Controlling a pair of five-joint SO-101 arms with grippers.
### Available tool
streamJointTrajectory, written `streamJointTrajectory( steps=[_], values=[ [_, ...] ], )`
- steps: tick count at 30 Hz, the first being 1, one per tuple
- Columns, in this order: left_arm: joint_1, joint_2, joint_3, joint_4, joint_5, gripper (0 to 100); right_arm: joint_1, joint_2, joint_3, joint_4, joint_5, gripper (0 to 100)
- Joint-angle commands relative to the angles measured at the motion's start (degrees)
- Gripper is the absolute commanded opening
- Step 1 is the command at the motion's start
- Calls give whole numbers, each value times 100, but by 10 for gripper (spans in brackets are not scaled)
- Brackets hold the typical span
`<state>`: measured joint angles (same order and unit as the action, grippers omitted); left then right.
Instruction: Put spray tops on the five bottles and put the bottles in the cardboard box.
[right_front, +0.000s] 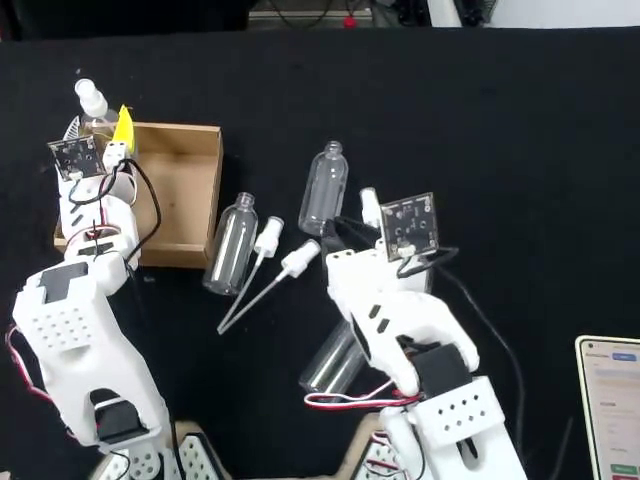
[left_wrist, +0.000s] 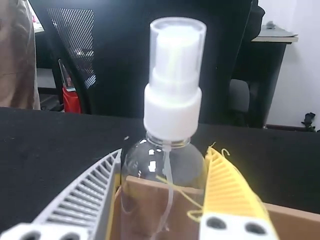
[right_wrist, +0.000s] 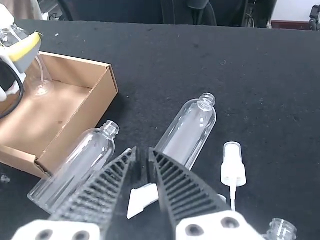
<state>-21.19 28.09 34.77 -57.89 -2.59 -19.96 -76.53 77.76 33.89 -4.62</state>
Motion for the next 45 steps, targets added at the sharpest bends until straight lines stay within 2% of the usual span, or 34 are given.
streamJointTrajectory(
  steps=[1, 26, 30, 34, 36, 40, 45],
  values=[
    [-40, -70, -259, -132, 70, 164, 70, -136, -66, -167, -35, 25],
    [-127, -62, -189, -114, 70, 164, 62, -136, -84, -176, -44, 25],
    [-101, 70, -312, 369, 70, 164, 62, -136, -84, -176, -44, 25],
    [-119, 237, -462, 264, 237, 165, 62, -136, -84, -176, -35, 25],
    [-119, 264, -497, 273, 352, 189, 62, -136, -84, -176, -26, 25],
    [-110, 281, -453, 308, 501, 301, 62, -136, -84, -176, -18, 25],
    [-136, 264, -453, 299, 501, 279, 62, -136, -92, -176, -9, 25]
  ],
)
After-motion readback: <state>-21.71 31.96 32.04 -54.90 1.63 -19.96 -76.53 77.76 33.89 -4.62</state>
